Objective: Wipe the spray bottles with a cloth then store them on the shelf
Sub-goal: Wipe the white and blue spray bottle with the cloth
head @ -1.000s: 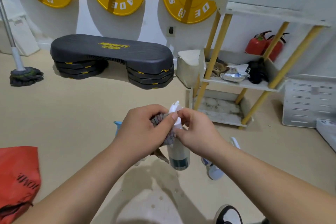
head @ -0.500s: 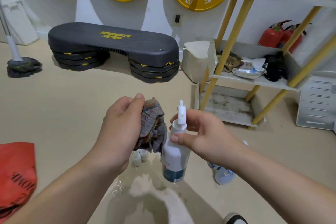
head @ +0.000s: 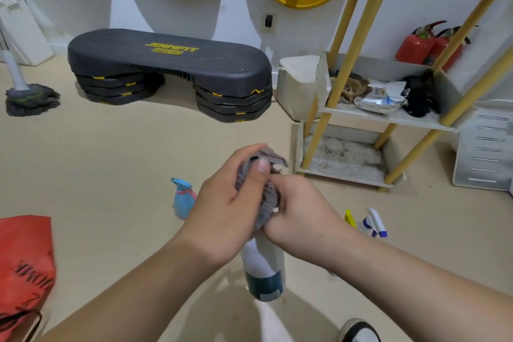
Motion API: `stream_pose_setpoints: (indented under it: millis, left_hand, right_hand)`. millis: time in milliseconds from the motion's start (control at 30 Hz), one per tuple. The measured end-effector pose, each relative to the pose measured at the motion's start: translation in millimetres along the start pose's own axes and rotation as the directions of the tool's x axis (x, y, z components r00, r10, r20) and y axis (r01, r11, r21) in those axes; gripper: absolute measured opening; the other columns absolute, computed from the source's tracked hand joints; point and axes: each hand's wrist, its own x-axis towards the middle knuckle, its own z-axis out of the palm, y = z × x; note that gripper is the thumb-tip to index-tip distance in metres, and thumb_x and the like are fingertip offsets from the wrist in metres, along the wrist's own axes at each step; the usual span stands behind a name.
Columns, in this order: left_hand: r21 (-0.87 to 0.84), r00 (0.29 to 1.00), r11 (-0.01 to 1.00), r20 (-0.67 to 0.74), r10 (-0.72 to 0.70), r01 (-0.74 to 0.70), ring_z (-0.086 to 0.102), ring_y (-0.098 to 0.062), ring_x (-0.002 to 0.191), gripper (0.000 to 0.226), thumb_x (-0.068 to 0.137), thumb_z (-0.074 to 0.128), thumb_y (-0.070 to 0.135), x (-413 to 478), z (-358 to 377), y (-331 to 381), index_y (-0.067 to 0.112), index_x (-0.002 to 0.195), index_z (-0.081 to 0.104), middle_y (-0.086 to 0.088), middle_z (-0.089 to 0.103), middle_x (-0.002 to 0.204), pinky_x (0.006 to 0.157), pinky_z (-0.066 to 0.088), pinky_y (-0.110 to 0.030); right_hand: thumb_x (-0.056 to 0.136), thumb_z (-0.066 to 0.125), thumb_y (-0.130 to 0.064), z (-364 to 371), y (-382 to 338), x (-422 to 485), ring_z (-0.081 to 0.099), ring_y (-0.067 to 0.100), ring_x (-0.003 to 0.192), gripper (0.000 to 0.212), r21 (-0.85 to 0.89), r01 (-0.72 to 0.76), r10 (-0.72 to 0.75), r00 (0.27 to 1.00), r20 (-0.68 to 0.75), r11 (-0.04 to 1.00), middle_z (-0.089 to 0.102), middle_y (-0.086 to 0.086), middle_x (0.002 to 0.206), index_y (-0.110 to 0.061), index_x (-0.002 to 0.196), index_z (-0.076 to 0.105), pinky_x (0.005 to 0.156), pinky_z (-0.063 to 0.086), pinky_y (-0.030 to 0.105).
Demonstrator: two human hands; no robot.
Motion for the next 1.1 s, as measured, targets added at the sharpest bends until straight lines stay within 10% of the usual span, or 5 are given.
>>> stream_pose_setpoints:
  millis: [300, 433, 600, 767, 1100]
  left_hand:
    - [-0.187, 0.937, 0.930, -0.089, -0.338, 0.318, 0.072, -0.019, 0.070, 0.037, 0.111, 0.047, 0.035, 15.0, -27.6, -4.6, 0.019, 0.106, 0.080, -0.005, 0.081, 0.090, 0.065, 0.053, -0.028]
    - [-0.440, 0.897, 0.835, -0.129, -0.424, 0.332, 0.076, -0.030, 0.094, 0.039, 0.108, 0.048, 0.047, 25.5, -43.1, -7.0, 0.030, 0.104, 0.083, -0.005, 0.081, 0.097, 0.100, 0.052, -0.048]
    - [-0.063, 0.979, 0.993, -0.184, 0.084, -0.097, 0.075, -0.014, 0.095, 0.038, 0.109, 0.044, 0.048, 11.5, -42.9, 11.2, 0.036, 0.097, 0.078, 0.003, 0.080, 0.097, 0.088, 0.059, -0.034]
    - [0.414, 0.839, 0.732, 0.317, 0.441, -0.541, 0.061, -0.016, 0.115, 0.028, 0.102, 0.056, 0.029, 0.7, -26.5, -9.0, 0.026, 0.126, 0.070, 0.010, 0.065, 0.114, 0.097, 0.049, -0.035]
    - [0.034, 0.987, 0.999, 0.164, -0.007, 0.002, 0.061, -0.013, 0.072, 0.019, 0.105, 0.058, 0.024, 18.9, -35.1, 2.2, 0.019, 0.099, 0.076, -0.012, 0.066, 0.082, 0.060, 0.050, -0.022]
  right_hand:
    - [0.085, 0.074, -0.026, 0.5, -7.7, -0.9, 0.056, 0.030, 0.080, 0.017, -0.162, -0.003, 0.025, 0.990, 0.135, 0.987, 0.063, 0.007, 0.079, -0.015, 0.087, 0.061, 0.077, 0.054, 0.047]
    - [0.087, 0.077, -0.020, -10.8, -9.3, 1.6, 0.064, 0.033, 0.099, 0.015, 0.008, -0.058, 0.056, 0.988, 0.143, 0.998, 0.071, 0.015, 0.099, -0.013, 0.098, 0.069, 0.094, 0.054, 0.049]
    - [0.088, 0.077, -0.013, -9.1, -9.0, 0.5, 0.068, 0.019, 0.099, 0.015, 0.037, -0.035, 0.027, 0.980, 0.195, 0.999, 0.076, 0.001, 0.098, -0.023, 0.100, 0.075, 0.094, 0.055, 0.034]
    - [0.080, 0.060, 0.011, -4.6, -16.4, 0.8, 0.056, -0.012, 0.084, 0.021, -0.148, 0.195, -0.171, 0.972, 0.160, 0.970, 0.057, -0.019, 0.075, -0.009, 0.082, 0.066, 0.072, 0.040, 0.003]
    - [0.091, 0.072, -0.022, -13.3, -6.6, -3.5, 0.065, 0.025, 0.080, 0.017, -0.063, 0.035, -0.014, 0.954, 0.300, 0.997, 0.075, 0.004, 0.099, -0.025, 0.108, 0.072, 0.076, 0.056, 0.043]
